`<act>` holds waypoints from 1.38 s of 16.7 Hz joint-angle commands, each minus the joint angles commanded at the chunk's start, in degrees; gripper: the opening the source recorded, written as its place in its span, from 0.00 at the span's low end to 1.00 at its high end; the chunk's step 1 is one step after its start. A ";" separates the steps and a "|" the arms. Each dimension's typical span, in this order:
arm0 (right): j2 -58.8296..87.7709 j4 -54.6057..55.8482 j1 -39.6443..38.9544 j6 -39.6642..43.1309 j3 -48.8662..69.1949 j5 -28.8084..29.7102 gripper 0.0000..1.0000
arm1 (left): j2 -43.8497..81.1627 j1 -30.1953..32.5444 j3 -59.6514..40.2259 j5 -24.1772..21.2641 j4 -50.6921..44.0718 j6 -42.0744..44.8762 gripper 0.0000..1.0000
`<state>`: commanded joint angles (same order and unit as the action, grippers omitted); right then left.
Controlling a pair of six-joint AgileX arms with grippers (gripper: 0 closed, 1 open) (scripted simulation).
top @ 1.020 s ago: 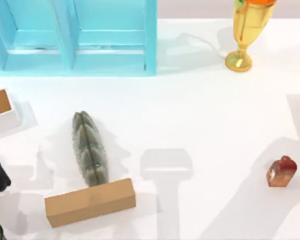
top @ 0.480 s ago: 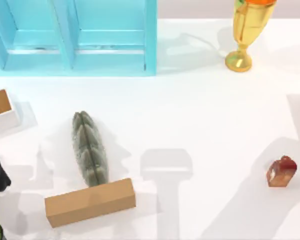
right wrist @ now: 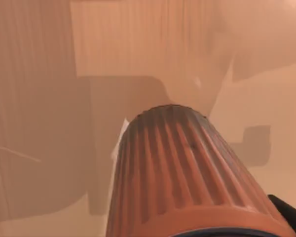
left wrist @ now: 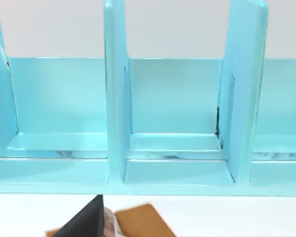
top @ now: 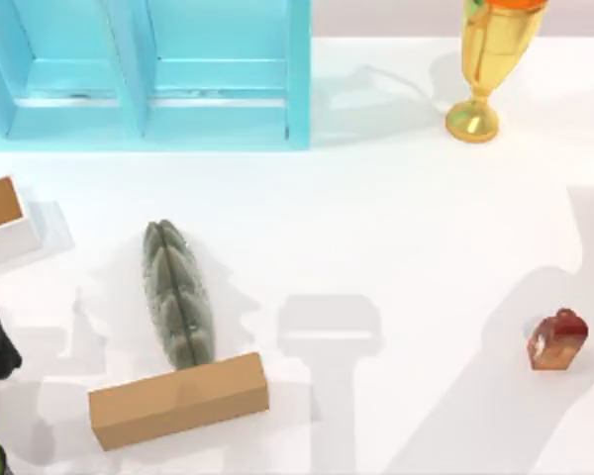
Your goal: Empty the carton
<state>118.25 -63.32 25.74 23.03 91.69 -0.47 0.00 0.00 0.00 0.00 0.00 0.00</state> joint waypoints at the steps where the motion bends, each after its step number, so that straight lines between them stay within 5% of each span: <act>1: 0.01 -2.33 0.07 0.03 2.33 -0.05 0.00 | 0.00 0.00 0.00 0.00 0.00 0.00 1.00; 11: -1.31 -24.96 0.09 0.25 23.58 0.14 0.00 | 0.00 0.00 0.00 0.00 0.00 0.00 1.00; 18: -1.39 -24.30 -1.85 -1.62 22.15 0.21 0.00 | 0.00 0.00 0.00 0.00 0.00 0.00 1.00; 23: -5.34 -19.57 -15.69 -15.42 12.14 0.83 0.00 | 0.00 0.00 0.00 0.00 0.00 0.00 1.00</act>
<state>112.91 -82.89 10.05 7.61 103.84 0.36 0.00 0.00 0.00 0.00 0.00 0.00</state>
